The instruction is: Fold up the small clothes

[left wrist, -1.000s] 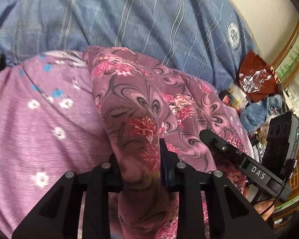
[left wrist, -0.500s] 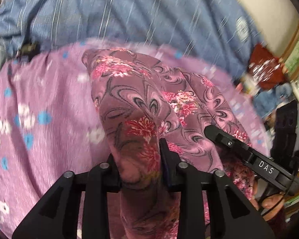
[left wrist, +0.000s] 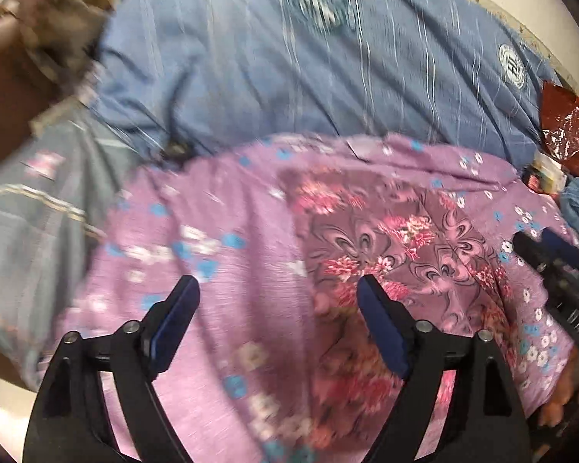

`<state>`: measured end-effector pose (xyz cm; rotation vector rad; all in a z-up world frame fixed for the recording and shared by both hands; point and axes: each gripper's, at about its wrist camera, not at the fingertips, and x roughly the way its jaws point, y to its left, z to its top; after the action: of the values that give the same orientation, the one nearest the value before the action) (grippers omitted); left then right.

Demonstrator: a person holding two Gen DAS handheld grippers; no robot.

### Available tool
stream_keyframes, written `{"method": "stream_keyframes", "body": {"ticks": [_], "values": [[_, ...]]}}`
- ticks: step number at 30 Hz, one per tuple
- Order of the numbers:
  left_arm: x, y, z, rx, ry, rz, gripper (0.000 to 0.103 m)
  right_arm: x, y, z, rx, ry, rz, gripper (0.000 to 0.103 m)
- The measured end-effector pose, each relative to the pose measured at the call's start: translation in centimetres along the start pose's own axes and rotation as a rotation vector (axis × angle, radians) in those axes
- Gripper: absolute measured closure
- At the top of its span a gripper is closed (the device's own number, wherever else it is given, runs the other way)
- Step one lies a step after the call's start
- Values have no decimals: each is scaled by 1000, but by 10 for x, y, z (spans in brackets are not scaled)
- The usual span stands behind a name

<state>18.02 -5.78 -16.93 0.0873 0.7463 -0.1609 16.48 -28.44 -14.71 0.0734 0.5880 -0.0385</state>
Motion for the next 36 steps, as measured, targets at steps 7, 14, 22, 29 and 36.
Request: {"method": "stream_keyframes", "body": {"ticks": [7,14,22,29,36], "values": [[-86,17,-3,17,-117,113,17,-68,28,10,-23,-47,20,36],[-159,31,-8,-18,-230,148,10,-115,48,9,-35,-51,24,36],[-209,30,-14,-37,-300,170,7,-155,59,6,-60,-51,22,36],[-235,18,-24,1,-379,195,0,-182,65,1,-98,-79,-23,36],[-233,6,-24,23,-353,141,0,-196,61,1,-111,-119,-41,35]]}}
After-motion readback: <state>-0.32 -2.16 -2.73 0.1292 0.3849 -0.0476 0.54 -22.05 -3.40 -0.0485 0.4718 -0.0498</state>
